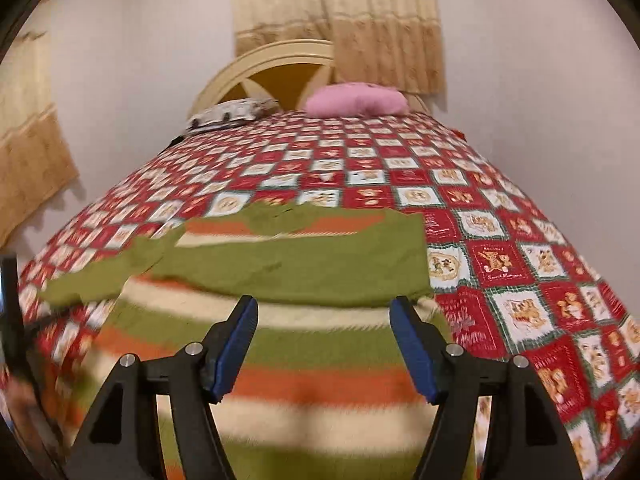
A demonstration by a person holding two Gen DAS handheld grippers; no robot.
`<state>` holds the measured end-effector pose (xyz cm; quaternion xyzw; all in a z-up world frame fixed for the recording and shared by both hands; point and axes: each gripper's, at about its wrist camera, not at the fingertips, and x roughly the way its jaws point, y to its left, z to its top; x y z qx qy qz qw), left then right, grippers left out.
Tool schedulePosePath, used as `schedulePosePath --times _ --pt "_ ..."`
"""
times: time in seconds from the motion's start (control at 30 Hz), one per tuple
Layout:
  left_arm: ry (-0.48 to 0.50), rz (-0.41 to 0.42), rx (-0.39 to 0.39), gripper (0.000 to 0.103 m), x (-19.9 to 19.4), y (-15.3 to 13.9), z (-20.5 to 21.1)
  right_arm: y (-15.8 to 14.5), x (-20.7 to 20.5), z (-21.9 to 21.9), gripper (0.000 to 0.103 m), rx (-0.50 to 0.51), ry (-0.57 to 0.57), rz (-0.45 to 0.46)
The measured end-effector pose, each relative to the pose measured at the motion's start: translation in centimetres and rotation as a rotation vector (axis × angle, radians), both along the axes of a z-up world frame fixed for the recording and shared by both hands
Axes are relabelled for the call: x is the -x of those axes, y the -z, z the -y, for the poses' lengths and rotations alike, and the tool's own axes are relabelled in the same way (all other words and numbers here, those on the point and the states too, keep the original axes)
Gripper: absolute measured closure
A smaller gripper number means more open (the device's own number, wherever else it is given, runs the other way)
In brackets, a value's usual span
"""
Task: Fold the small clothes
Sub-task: 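Reach the left tool to the other green sleeve cuff and grasp it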
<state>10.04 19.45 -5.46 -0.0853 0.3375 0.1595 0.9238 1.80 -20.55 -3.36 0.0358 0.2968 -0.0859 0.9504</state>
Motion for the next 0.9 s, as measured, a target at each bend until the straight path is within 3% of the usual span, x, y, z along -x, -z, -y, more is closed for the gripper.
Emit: schedulePosePath --times 0.1,0.17,0.2,0.33,0.4,0.53,0.6,0.67,0.7,0.77,0.9 --pt "-0.166 -0.017 0.045 0.002 -1.2 -0.2 -6.4 0.3 1.9 -2.2 0.034 0.027 -0.033 -0.006" --pt "-0.248 -0.047 0.096 0.023 -2.5 0.4 -10.0 0.6 2.6 -3.4 0.034 0.027 -0.048 -0.011" --pt "-0.276 -0.064 0.141 0.027 -3.3 0.9 -12.0 0.7 2.8 -4.0 0.034 0.022 -0.055 -0.015" --pt "-0.311 -0.129 0.306 0.039 -5.9 4.0 -16.5 0.8 3.1 -5.5 0.034 -0.004 -0.074 -0.024" --pt "-0.321 -0.148 0.349 0.041 -6.6 5.1 -17.1 0.8 3.3 -6.1 0.034 0.001 -0.075 -0.028" --pt "-0.308 -0.107 0.323 0.045 -7.2 4.9 -16.7 1.0 3.3 -6.5 0.034 0.002 -0.064 -0.047" --pt "-0.317 -0.117 0.292 0.056 -7.8 5.1 -16.5 1.3 3.3 -6.3 0.034 -0.008 -0.055 -0.058" --pt "-0.315 -0.123 0.258 0.082 -8.1 5.1 -16.3 1.5 3.2 -6.0 0.034 -0.023 -0.042 -0.066" --pt "-0.311 -0.123 0.252 0.087 -8.3 5.0 -16.4 1.6 3.2 -5.9 0.034 -0.034 -0.034 -0.068" --pt "-0.304 -0.113 0.244 0.093 -8.5 4.7 -16.3 1.7 3.2 -5.7 0.034 -0.048 -0.028 -0.069" --pt "-0.271 -0.097 0.211 0.095 -9.3 3.5 -15.4 1.6 3.2 -5.5 0.034 -0.05 -0.027 -0.069"
